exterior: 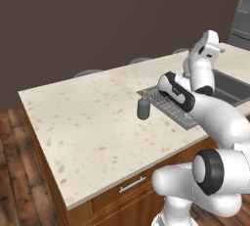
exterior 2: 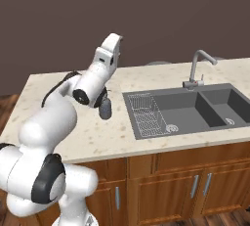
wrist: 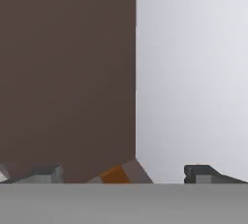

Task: Restock the sink supplies by placing the sponge and soap dispenser on the counter and next to the sink. Make sure the soap dispenser is upright.

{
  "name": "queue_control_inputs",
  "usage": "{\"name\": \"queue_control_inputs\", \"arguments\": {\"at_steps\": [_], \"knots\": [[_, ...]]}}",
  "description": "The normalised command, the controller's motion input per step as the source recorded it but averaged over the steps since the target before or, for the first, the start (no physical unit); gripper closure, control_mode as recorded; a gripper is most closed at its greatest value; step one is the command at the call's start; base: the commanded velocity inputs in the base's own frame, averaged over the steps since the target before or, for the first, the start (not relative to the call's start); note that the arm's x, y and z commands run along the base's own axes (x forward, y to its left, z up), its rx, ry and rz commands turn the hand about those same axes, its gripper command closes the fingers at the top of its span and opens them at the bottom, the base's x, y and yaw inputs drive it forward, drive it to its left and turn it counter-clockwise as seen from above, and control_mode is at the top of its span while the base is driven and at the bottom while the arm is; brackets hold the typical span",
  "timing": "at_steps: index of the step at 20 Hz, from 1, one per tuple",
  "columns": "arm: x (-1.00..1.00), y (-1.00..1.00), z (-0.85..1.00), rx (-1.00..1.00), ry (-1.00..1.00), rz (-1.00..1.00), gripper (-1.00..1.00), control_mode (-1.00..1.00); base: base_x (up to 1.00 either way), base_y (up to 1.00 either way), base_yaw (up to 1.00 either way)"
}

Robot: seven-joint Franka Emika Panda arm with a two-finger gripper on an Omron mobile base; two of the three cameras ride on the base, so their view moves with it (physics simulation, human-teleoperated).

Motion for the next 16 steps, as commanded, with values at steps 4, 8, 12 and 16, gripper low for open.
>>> {"name": "queue_control_inputs", "arguments": {"at_steps": [4,8,12,16], "knots": [[-0.01,0.01,-0.01,0.87,-0.28,0.00,-1.00,-1.00,0.00,0.00,0.00],[0.00,0.00,0.17,0.81,-0.18,0.00,-1.00,-1.00,0.00,0.00,0.00],[0.00,0.00,0.13,0.79,-0.15,0.00,-1.00,-1.00,0.00,0.00,0.00],[-0.09,0.00,0.00,0.80,-0.20,0.00,-1.00,-1.00,0.00,0.00,0.00]]}}
